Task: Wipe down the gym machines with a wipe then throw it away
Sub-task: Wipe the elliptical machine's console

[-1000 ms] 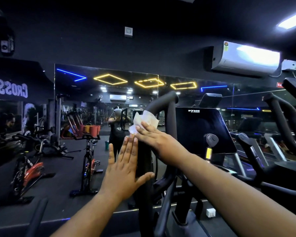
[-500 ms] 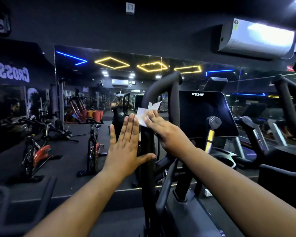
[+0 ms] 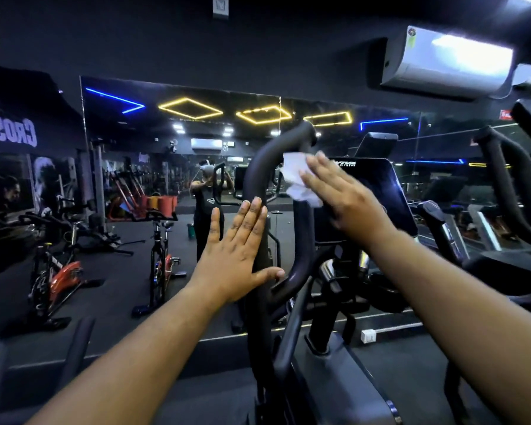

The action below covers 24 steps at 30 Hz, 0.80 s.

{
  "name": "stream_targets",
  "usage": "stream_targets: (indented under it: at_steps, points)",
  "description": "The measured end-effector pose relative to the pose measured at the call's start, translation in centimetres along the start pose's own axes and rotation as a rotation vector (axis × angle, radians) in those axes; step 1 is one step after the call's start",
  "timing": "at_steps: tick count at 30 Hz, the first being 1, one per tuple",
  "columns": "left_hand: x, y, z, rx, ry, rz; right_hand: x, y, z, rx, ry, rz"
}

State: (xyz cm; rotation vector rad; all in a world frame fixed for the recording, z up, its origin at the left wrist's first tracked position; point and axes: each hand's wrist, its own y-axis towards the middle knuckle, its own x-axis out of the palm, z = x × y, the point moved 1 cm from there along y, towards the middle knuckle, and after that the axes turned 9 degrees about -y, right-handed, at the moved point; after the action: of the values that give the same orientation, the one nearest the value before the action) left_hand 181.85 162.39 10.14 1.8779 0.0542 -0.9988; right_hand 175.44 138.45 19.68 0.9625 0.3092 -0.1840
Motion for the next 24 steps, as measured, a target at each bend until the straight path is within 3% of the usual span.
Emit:
stream_targets:
  at_steps: [4, 9, 15, 18, 24]
  points:
    - [1.2, -0.2, 0.1, -0.012, -0.034, 0.061, 3.0, 2.8, 1.6, 0.016, -0.143, -0.197]
    - [1.7, -0.8, -0.3, -0.009, -0.055, 0.081, 5.1, -2.5, -1.2, 0.092, -0.051, -0.170]
    - [2.1, -0.9, 0.0, -0.005, -0.042, 0.104, 5.5, -12.1, -8.4, -0.103, 0.013, -0.219]
    - [1.9, -1.0, -0.1, -0.011, -0.047, 0.086, 5.1, -13.1, -9.4, -0.119, 0.059, -0.239]
    - [0.9, -0.8, -0.5, -0.026, -0.070, 0.027, 4.9, -10.8, -9.4, 0.167, -0.045, -0.251]
